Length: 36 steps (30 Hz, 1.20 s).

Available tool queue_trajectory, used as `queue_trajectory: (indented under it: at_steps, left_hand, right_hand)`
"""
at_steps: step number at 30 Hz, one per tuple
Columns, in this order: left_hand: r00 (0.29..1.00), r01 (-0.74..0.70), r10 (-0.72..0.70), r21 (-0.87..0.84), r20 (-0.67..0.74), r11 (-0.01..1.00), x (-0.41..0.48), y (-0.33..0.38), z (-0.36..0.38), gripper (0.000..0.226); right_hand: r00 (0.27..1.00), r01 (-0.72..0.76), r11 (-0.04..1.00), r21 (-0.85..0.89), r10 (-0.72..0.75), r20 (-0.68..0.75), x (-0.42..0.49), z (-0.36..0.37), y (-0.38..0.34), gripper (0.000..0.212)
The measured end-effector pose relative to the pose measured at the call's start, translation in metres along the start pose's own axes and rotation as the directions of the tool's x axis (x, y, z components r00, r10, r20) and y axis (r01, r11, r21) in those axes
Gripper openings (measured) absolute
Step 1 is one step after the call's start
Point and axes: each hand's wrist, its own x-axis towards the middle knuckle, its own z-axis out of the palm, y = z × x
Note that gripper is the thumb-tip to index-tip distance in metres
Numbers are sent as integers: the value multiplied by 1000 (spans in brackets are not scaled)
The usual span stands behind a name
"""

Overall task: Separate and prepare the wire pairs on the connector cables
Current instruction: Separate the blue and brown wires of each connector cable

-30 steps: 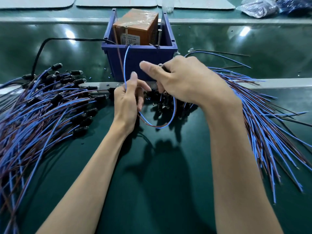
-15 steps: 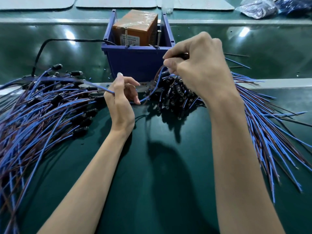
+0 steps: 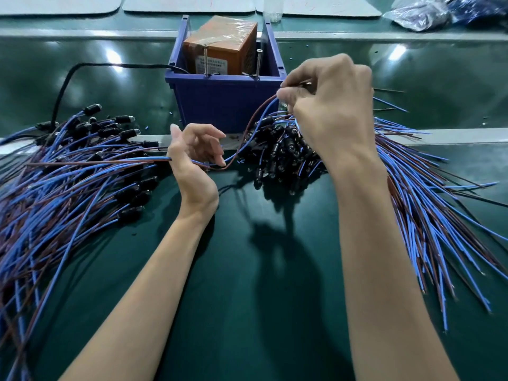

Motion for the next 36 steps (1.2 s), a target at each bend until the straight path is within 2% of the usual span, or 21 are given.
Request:
queue_trajectory:
  at_steps: [4,8,10,14,18,22,27,32,34,36]
  left_hand:
    - [999,22,-22,0,-40,1000,2,0,1,49]
    - [997,29,-24,63,-76,998,3,0,1,32]
    - [995,48,-41,80,-94,996,4,1,1,24]
    - [993,89,-81,97,-88,991,6,-1,-1,23]
    - [996,70,-64,81,-69,994,6,-2,-1,27]
    - [997,28,-24,56,-68,998,4,0,-1,28]
    - [998,49,-48,46,-37,998,4,-1,-1,28]
    - [999,33,-31,69,-39,997,3,0,-1,30]
    - [999,39,-36,66,-41,997,4,1,-1,30]
    - [998,42,-40,71,-40,997,4,1,-1,30]
  right_hand:
    - [990,-43,994,99,56,-130,2,1,-1,26]
    - [969,-87,984,153,119,-215,3,4,-1,40]
    - [967,-77,971,224,127,-219,3,4,-1,36]
    - [994,-23,941,337,57,-90,2,4,1,12]
    - [1000,-20,987,160,19,4,2,11,3,24]
    - [1000,-15,999,-37,14,-23,-2,14,3,28]
    - [997,-49,996,-69,45,-64,-4,13,4,24]
    - [987,-91,995,48,97,-132,0,18,6,19]
    - [977,-134,965,225,166,-130,3,19,9,19]
    - [962,-183,885,429,252,-109,6,20,12,20]
